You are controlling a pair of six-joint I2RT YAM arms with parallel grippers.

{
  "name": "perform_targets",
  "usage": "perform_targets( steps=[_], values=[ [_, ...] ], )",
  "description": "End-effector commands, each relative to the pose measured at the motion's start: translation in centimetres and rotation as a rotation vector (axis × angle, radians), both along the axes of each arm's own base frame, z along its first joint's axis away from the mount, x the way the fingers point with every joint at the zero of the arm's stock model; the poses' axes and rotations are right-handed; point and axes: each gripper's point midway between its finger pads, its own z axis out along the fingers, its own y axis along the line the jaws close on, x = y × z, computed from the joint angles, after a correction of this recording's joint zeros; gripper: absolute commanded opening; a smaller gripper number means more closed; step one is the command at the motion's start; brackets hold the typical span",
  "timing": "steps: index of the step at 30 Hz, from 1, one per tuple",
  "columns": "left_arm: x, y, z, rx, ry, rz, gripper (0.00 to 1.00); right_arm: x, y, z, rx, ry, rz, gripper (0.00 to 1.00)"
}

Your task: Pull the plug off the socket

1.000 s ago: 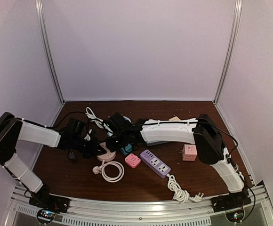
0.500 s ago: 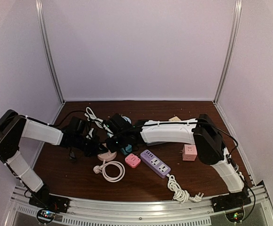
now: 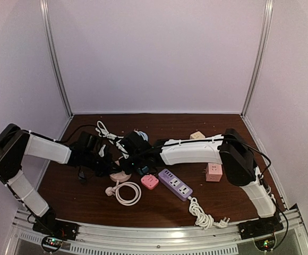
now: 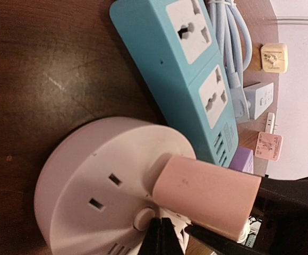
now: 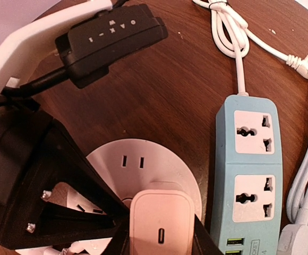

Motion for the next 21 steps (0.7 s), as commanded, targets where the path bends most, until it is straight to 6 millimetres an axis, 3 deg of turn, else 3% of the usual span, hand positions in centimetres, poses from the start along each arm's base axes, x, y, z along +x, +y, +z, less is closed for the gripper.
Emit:
perform_targets(
  steps=[1, 14, 17, 21],
  values=[
    [-5.7, 5.6, -7.8, 0.299, 0.269, 0.066, 0.0, -1.6, 2.3, 7.5, 0.117, -0.139, 0.066, 0.1],
    [-5.7, 5.7, -7.6, 0.302, 0.269, 0.071, 0.0, -0.6, 1.6, 9.0, 0.223, -0.022, 0.041, 0.08],
    [-5.4, 5.5, -7.3, 0.293, 0.259, 0.07, 0.0, 0.3, 0.6, 9.4, 0.222, -0.024, 0.01, 0.08],
    [-4.2, 5.0, -5.8, 0.275, 0.211, 0.063, 0.0, 2.8, -2.2, 10.1, 0.251, -0.008, -0.057, 0.08]
  ],
)
